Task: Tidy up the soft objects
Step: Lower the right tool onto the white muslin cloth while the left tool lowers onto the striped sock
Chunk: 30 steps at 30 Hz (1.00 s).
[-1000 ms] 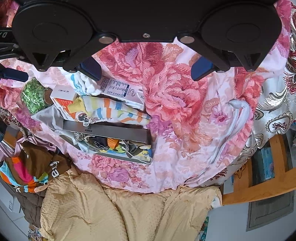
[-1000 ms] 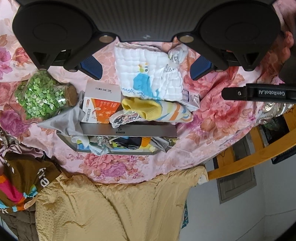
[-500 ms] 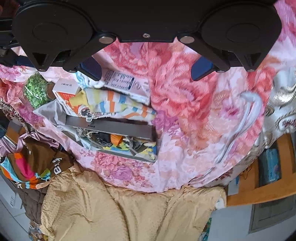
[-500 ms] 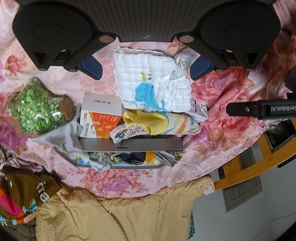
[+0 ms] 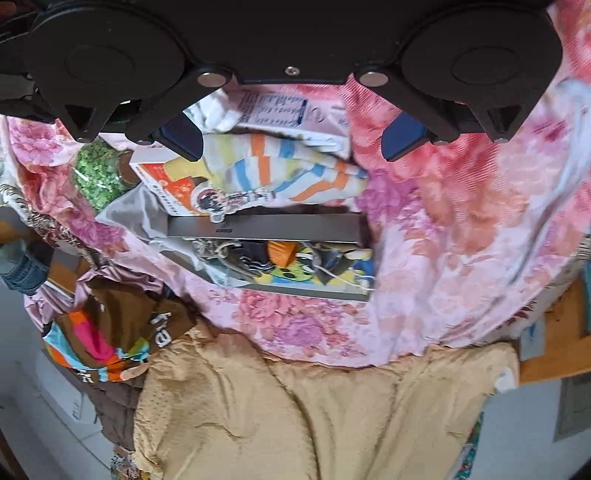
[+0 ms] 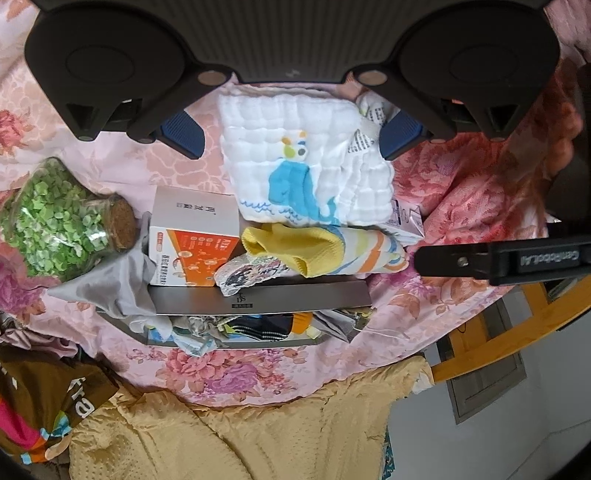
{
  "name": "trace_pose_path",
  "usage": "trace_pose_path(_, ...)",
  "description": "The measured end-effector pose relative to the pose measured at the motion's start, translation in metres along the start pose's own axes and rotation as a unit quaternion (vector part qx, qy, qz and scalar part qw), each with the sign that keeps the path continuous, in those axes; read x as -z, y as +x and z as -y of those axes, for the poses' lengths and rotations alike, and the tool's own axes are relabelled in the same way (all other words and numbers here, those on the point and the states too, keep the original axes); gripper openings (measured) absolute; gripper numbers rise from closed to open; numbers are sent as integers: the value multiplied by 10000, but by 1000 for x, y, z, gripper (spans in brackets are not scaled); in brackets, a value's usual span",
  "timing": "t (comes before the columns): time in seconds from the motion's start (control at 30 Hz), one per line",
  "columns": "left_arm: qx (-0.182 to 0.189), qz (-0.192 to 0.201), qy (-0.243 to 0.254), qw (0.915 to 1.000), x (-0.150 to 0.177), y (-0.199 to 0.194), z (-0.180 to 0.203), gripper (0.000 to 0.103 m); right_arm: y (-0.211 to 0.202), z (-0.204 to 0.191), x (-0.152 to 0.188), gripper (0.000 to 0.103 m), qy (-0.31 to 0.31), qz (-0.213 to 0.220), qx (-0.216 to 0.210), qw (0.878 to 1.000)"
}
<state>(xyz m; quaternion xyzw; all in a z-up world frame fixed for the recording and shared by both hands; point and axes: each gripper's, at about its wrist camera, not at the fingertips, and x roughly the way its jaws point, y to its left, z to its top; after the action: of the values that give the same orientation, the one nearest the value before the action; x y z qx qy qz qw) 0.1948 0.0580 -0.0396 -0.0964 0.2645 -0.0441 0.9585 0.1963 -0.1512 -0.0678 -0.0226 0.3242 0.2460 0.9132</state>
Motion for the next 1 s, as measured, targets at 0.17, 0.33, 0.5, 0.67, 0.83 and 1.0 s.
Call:
trace_pose_path(0.17, 195, -70, 187, 9996, -3, 21, 2, 102, 5, 1, -2, 103, 46, -22, -79, 10000)
trace_pose_path(0.33, 454, -109, 355, 9983, -6, 34, 3, 102, 6, 3, -3, 103, 140, 4, -146, 9998)
trace_pose_path(0.5, 727, -297, 399, 9961, -9, 49, 6, 102, 10, 2, -3, 103, 101, -55, -129, 9999)
trace_pose_path(0.67, 846, -541, 414, 9941, -11, 65, 9, 102, 14, 1, -2, 103, 102, -82, -130, 9998)
trace_pose_path(0.83, 771, -685, 388, 9939, -13, 77, 9, 102, 19, 0, -2, 103, 107, -114, -183, 9997)
trace_pose_path(1.0, 792, -615, 257, 9946, -11, 82, 4, 102, 25, 0, -3, 103, 95, -165, -208, 9996)
